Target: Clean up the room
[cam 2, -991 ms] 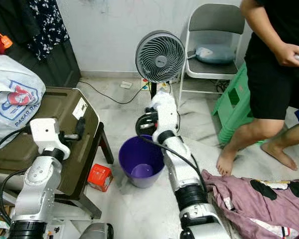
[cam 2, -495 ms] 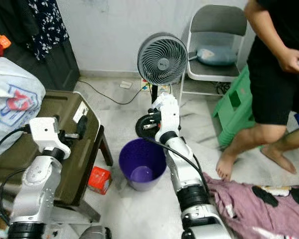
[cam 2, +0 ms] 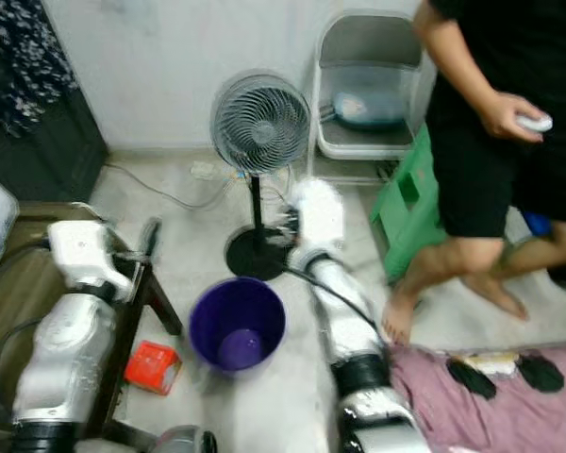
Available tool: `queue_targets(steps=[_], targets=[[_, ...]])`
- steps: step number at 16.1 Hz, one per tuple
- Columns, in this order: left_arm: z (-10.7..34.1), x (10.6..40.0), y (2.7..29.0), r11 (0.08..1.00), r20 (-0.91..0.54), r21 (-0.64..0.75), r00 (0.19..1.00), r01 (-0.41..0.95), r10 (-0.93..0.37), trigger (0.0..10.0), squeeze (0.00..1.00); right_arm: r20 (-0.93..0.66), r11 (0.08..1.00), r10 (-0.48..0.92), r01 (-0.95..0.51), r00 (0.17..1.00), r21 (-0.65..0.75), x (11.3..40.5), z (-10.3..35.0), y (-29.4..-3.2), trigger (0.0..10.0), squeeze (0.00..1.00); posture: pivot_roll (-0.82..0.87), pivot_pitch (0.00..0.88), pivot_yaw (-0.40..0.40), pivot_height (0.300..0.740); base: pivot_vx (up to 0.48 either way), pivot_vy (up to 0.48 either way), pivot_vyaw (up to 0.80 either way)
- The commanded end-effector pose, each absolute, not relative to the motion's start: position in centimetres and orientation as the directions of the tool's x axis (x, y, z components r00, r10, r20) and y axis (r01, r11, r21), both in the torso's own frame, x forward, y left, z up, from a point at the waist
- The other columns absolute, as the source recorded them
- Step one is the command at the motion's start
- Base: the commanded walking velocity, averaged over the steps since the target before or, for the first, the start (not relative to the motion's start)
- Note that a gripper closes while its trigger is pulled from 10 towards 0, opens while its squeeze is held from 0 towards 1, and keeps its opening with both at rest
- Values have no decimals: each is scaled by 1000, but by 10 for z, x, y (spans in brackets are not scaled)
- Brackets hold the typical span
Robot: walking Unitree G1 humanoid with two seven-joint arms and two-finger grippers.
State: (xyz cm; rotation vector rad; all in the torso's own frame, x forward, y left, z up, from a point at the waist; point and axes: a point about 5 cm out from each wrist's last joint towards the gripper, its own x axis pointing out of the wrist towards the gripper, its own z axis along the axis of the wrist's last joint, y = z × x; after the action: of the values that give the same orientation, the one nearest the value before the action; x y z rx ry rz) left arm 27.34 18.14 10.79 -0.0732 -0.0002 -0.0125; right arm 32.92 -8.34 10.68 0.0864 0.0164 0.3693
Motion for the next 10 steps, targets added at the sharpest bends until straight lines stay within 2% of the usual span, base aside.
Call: queue_targets(steps=[1, 6, 10], targets=[[109, 277, 175, 997, -6, -69, 1000, 18, -18, 10000, 0, -16, 944, 324, -322, 946, 76, 330, 104, -99, 10000, 0, 51, 39, -15, 740, 0, 0, 0], [109, 275, 176, 998, 2, -66, 1000, 20, -20, 10000, 0, -7, 942, 329, -328, 944, 71, 329, 104, -98, 10000, 0, 59, 31, -7, 740, 0, 0, 0], [109, 275, 176, 997, -4, -65, 999, 32, -33, 10000, 0, 4, 941, 330, -329, 944, 79, 330, 106, -94, 10000, 0, 60, 33, 2, 740, 0, 0, 725]])
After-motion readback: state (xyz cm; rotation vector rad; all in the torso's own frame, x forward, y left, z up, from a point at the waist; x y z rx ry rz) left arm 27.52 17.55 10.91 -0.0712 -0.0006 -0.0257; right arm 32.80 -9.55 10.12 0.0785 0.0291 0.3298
